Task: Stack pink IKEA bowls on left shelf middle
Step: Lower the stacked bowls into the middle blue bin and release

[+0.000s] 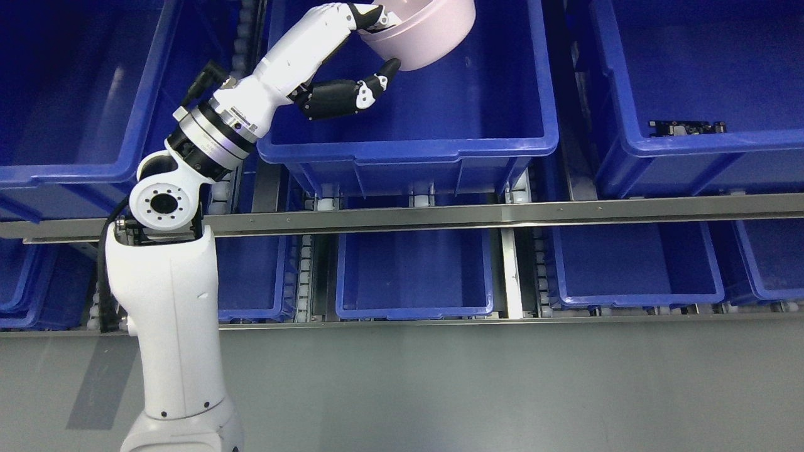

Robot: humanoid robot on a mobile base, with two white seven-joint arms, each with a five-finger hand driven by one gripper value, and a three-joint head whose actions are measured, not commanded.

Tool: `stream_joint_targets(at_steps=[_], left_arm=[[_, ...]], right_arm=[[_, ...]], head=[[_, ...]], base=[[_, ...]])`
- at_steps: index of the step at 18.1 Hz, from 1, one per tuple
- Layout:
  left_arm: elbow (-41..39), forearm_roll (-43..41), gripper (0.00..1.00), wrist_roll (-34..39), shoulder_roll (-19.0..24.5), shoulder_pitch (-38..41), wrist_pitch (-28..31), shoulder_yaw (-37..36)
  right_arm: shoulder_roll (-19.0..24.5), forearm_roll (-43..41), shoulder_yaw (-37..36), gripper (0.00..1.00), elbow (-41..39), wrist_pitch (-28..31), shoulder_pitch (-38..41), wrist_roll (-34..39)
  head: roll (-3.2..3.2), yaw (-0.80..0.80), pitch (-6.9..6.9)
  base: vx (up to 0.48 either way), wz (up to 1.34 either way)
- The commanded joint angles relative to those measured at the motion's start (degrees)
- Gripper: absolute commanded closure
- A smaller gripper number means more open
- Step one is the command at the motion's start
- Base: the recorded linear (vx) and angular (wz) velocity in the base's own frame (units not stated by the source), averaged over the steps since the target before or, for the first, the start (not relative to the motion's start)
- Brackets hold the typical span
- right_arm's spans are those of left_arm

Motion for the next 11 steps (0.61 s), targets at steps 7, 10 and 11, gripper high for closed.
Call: stream_joint_targets(at_steps=[7,10,11], left_arm=[[8.11,-5.16,0.96,-5.16,12.40,-2.06,3.14,0.71],[8.11,-4.98,0.96,-9.30,13.47,-1.61,3.23,0.88],[8.11,-5.07,0.94,-9.39,13.38,-1.61,3.40,0.80]], right_arm=[[-1.00,0.00,0.00,0.00,0.00,0.04,0.01,-0.22],[-1.00,0.00,0.00,0.00,0.00,0.04,0.01,-0.22],[-1.00,0.00,0.00,0.00,0.00,0.04,0.01,-0.22]], head=[[0.00,0.00,0.00],[0.00,0.00,0.00],[0.00,0.00,0.00]], base=[[0.051,-0.14],[0.045,-0.11],[0.042,-0.09]])
